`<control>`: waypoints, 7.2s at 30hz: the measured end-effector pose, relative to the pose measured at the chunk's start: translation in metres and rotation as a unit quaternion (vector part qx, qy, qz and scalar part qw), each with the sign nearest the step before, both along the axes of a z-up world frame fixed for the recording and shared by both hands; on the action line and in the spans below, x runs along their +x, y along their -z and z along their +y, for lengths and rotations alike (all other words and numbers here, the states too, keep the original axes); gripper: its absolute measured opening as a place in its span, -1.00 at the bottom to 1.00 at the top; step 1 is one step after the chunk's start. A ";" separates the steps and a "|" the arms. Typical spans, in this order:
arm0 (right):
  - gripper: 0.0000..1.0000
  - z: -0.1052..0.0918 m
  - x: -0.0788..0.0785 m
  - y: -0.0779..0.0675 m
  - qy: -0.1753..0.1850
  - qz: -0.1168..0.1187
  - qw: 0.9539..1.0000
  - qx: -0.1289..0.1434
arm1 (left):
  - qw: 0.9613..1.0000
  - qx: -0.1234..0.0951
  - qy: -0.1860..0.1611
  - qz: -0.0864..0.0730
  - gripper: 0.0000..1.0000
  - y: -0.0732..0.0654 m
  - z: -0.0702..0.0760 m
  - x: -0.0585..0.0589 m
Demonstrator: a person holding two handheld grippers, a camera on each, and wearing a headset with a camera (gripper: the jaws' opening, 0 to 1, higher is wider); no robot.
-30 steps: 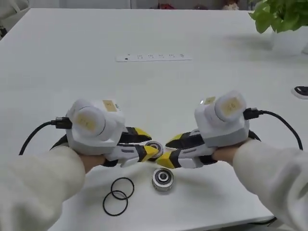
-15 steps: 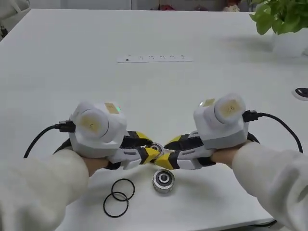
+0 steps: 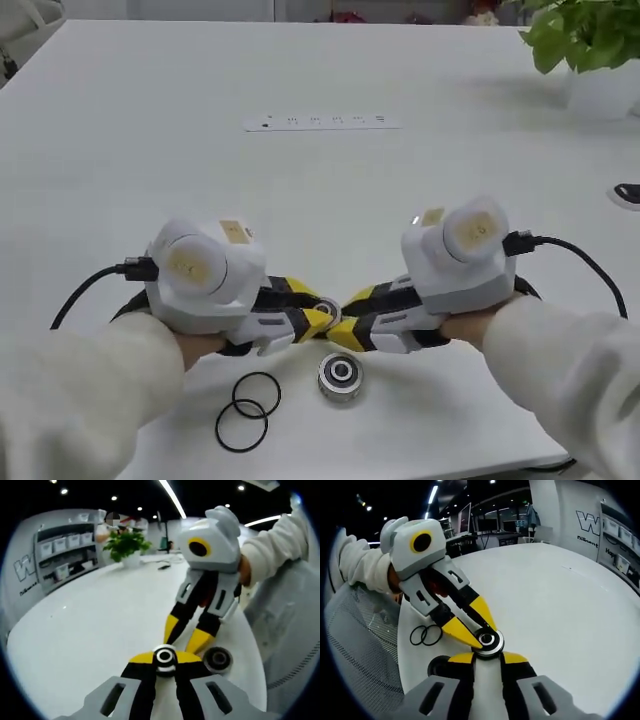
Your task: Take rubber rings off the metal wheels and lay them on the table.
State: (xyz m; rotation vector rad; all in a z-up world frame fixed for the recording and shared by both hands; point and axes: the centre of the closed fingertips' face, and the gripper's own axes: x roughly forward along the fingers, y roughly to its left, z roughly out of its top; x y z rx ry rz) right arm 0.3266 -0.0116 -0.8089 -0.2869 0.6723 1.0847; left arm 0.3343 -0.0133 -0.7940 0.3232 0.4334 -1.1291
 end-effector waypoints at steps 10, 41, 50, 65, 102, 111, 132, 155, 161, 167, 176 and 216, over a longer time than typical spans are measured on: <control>-0.73 -0.001 -0.001 0.000 -0.004 0.002 1.000 -0.002 | 1.000 -0.005 -0.003 0.003 -0.71 -0.001 0.000 -0.001; -0.63 0.001 0.003 -0.001 0.011 -0.006 1.000 0.001 | 1.000 -0.011 -0.014 0.006 -0.71 -0.003 0.003 0.003; -0.54 0.010 0.006 -0.001 0.011 -0.022 1.000 0.004 | 1.000 -0.014 -0.016 0.007 -0.71 -0.003 0.003 0.003; -0.94 -0.002 0.004 0.001 0.003 -0.014 1.000 -0.012 | 0.999 -0.016 -0.025 0.013 -0.72 -0.003 0.006 0.005; -1.00 -0.004 0.017 -0.012 0.113 0.067 0.990 0.057 | 1.000 -0.005 -0.015 0.002 -0.73 -0.002 0.007 0.004; -1.00 -0.003 0.016 -0.014 0.113 0.071 0.989 0.057 | 1.000 -0.004 -0.014 0.000 -0.73 -0.002 0.007 0.004; -1.00 0.001 0.016 -0.017 0.106 0.070 0.990 0.060 | 1.000 -0.004 -0.013 -0.001 -0.73 -0.002 0.007 0.004; -1.00 0.008 0.018 -0.027 0.097 0.058 0.991 0.073 | 1.000 -0.005 -0.013 -0.002 -0.73 -0.002 0.007 0.004; -1.00 0.005 0.018 -0.024 0.100 0.064 0.991 0.068 | 1.000 -0.007 -0.011 -0.005 -0.72 -0.002 0.007 0.003; -1.00 0.004 0.019 -0.023 0.100 0.065 0.991 0.065 | 1.000 -0.007 -0.015 0.006 -0.72 -0.003 0.009 0.003; -1.00 0.003 0.021 -0.024 0.100 0.066 0.991 0.064 | 1.000 0.003 -0.011 0.011 -0.69 -0.010 0.019 0.001; -1.00 0.034 -0.007 -0.043 0.045 0.101 0.989 0.100 | 0.999 -0.008 -0.033 -0.014 -0.01 -0.058 0.079 -0.038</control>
